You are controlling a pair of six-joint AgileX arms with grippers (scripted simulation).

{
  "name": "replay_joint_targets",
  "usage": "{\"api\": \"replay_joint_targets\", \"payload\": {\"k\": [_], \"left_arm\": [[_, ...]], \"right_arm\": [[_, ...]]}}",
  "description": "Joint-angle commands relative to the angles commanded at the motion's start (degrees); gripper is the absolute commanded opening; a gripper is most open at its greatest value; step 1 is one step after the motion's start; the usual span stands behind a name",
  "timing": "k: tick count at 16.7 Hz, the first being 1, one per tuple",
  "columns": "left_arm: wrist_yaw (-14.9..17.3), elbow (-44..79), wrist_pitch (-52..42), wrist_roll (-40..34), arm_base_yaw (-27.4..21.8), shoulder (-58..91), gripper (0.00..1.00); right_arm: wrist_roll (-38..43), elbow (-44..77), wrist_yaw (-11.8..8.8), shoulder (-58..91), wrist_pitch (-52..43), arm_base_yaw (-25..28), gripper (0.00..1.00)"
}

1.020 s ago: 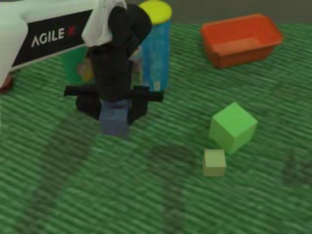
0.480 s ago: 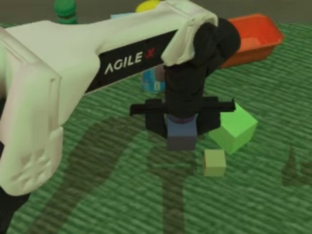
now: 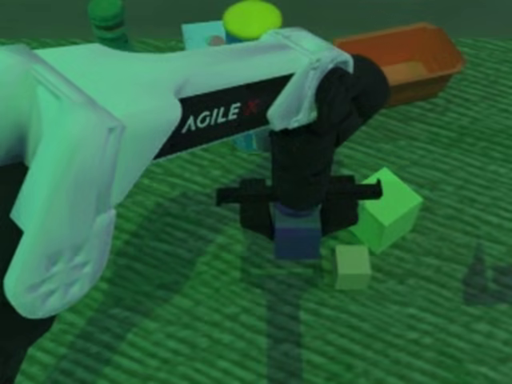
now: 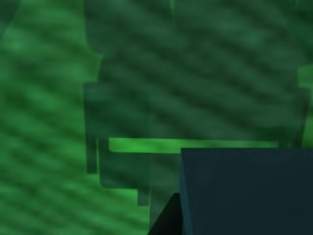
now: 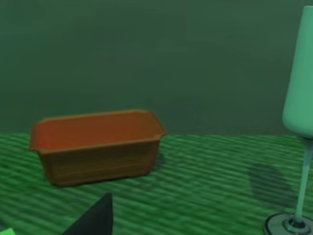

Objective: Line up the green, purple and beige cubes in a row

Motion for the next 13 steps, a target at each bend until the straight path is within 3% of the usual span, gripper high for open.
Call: {"api": "replay_joint_targets", "payload": {"k": [4, 8, 13], "left_arm": [[0.0, -5.3, 7.1, 0.0, -0.2, 1.8, 0.0], [0.0, -5.7, 7.6, 0.0, -0.2, 2.0, 0.0], [0.0, -5.7, 7.6, 0.0, -0.2, 2.0, 0.38]], "right_arm": [[0.0, 0.0, 0.0, 0.0, 0.0, 0.0, 1.0], [0.0, 0.0, 0.0, 0.0, 0.0, 0.0, 1.0], [0.0, 0.0, 0.0, 0.0, 0.0, 0.0, 1.0]]}}
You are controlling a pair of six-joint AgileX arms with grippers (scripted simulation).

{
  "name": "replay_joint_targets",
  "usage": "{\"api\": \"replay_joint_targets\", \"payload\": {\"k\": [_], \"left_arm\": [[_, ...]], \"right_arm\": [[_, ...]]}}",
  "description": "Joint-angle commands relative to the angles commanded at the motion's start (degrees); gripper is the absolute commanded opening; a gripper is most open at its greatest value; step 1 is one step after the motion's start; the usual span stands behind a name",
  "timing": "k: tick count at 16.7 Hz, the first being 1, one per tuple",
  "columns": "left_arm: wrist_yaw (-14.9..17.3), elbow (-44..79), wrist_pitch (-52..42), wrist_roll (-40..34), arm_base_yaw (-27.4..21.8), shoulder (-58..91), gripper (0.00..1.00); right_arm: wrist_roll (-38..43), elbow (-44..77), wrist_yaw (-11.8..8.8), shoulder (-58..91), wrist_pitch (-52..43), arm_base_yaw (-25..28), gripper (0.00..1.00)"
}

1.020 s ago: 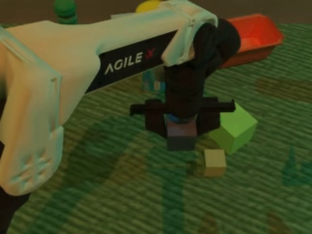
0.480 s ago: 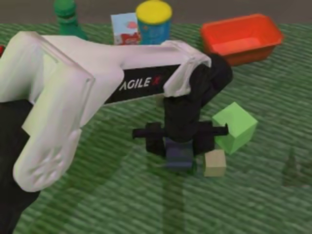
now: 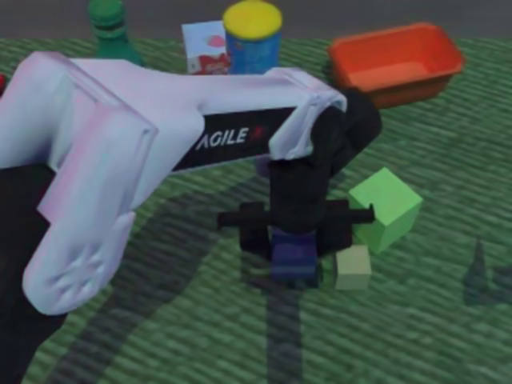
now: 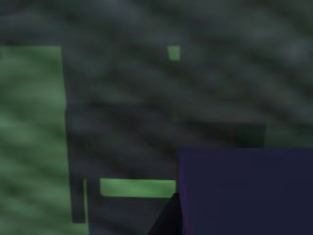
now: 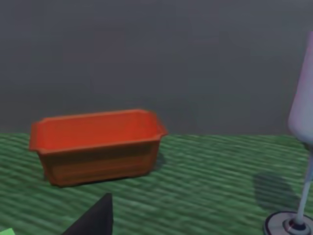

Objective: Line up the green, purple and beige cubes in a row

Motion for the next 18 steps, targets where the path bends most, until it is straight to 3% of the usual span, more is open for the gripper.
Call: {"api": "replay_joint_targets", "payload": {"k": [8, 18], "left_arm": [[0.0, 0.0, 0.0, 0.0, 0.0, 0.0, 0.98], [0.0, 0.2, -0.2, 0.0, 0.1, -0.1, 1.0]], "right_arm": [[0.0, 0.0, 0.0, 0.0, 0.0, 0.0, 1.0], [0.0, 0.0, 0.0, 0.0, 0.0, 0.0, 1.0]]}}
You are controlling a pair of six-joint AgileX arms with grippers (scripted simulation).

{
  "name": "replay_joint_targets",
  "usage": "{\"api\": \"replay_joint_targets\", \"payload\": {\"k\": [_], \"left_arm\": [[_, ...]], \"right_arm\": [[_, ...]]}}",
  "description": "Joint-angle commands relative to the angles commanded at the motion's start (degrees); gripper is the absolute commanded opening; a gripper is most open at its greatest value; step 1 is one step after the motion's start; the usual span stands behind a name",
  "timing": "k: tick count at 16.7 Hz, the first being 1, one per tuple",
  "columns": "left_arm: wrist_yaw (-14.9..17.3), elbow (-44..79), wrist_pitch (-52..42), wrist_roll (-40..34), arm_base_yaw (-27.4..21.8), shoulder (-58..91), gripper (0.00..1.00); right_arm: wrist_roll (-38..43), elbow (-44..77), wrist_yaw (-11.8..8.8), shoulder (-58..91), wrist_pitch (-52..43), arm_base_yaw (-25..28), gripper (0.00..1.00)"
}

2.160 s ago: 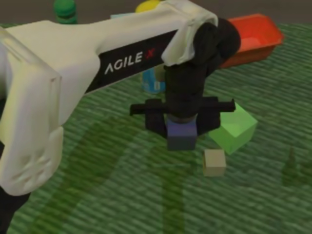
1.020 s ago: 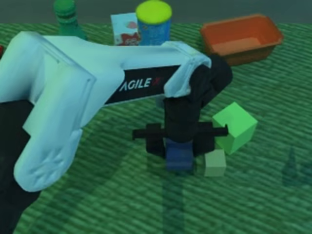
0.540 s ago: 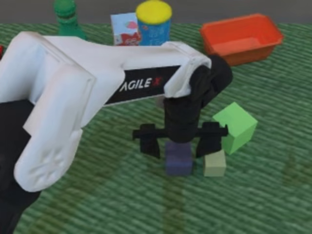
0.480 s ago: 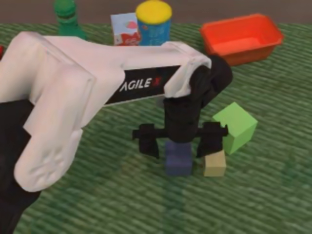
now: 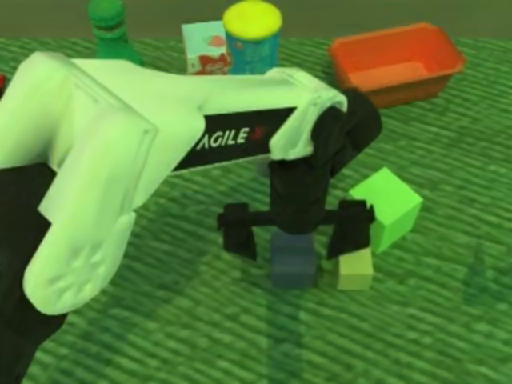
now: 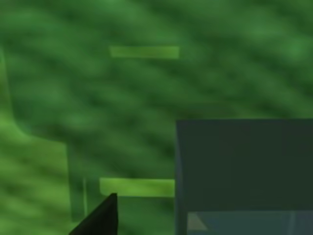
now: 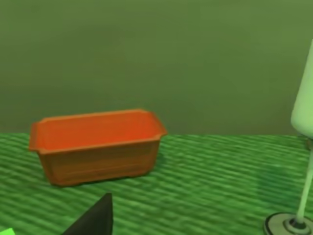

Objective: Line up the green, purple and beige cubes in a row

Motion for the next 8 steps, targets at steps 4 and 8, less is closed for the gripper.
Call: {"api": "replay_joint_targets", "payload": {"k": [4, 8], "left_arm": [[0.0, 4.6, -6.4, -0.3, 0.5, -1.6, 1.0], [0.0, 9.3, -13.1, -0.3, 0.9, -3.7, 1.0]], "right_arm": [[0.0, 0.0, 0.0, 0.0, 0.0, 0.0, 1.0], [0.0, 0.0, 0.0, 0.0, 0.0, 0.0, 1.0]]}}
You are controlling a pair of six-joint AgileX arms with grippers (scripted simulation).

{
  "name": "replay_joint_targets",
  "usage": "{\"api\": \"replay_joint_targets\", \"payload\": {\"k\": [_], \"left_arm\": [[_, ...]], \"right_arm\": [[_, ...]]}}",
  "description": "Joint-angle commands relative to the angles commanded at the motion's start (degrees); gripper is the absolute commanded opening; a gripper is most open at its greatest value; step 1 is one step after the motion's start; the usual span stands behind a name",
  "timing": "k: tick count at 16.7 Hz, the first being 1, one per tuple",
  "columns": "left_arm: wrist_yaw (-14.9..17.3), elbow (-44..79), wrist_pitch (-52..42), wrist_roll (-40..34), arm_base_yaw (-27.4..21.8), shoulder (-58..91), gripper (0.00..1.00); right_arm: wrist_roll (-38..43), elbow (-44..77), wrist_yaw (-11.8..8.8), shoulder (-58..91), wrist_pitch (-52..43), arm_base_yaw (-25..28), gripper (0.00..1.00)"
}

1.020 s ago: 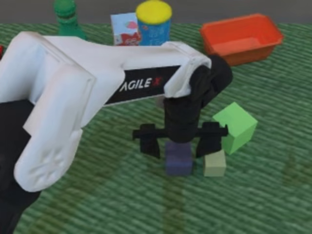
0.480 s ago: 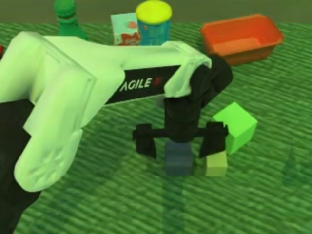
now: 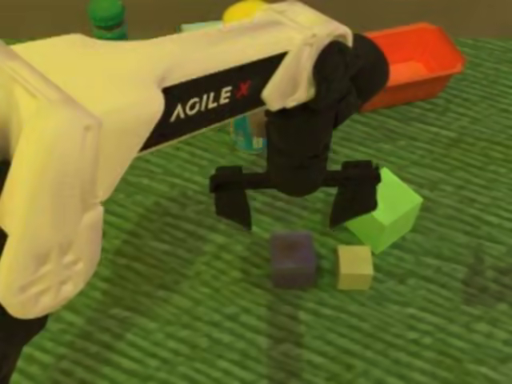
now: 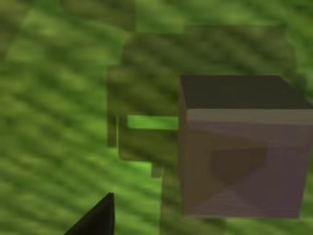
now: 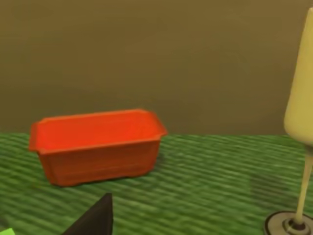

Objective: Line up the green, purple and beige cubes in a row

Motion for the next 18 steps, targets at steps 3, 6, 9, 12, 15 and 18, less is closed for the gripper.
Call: {"api": "replay_joint_targets", "payload": {"k": [3, 6, 9, 12, 15, 18], "left_arm": [[0.0, 0.2, -0.2, 0.0, 0.0, -0.1, 1.0], [0.0, -0.5, 0.3, 0.1, 0.0, -0.5, 1.0], [-0.3, -5.5, 3.4, 0.7, 2.5, -5.8, 1.0], [-0.6, -15.0, 9.1, 2.1, 7.4, -16.5, 1.0], [-0.8, -28.1, 16.8, 4.8, 13.8, -32.3, 1.0], [-1.0, -43.7, 25.9, 9.3, 20.8, -51.0, 1.0]], "right_arm": [[0.0, 0.0, 0.0, 0.0, 0.0, 0.0, 1.0], [-0.1, 0.5, 0.0, 0.5, -0.4, 0.2, 1.0], [-0.7, 5.4, -0.1, 5.4, -3.8, 1.5, 1.0], [-1.9, 14.7, -0.1, 15.0, -9.8, 3.7, 1.0], [-3.5, 27.3, 0.0, 29.8, -18.0, 6.4, 1.0], [-5.2, 41.3, 0.1, 48.3, -27.6, 9.6, 1.0]]}}
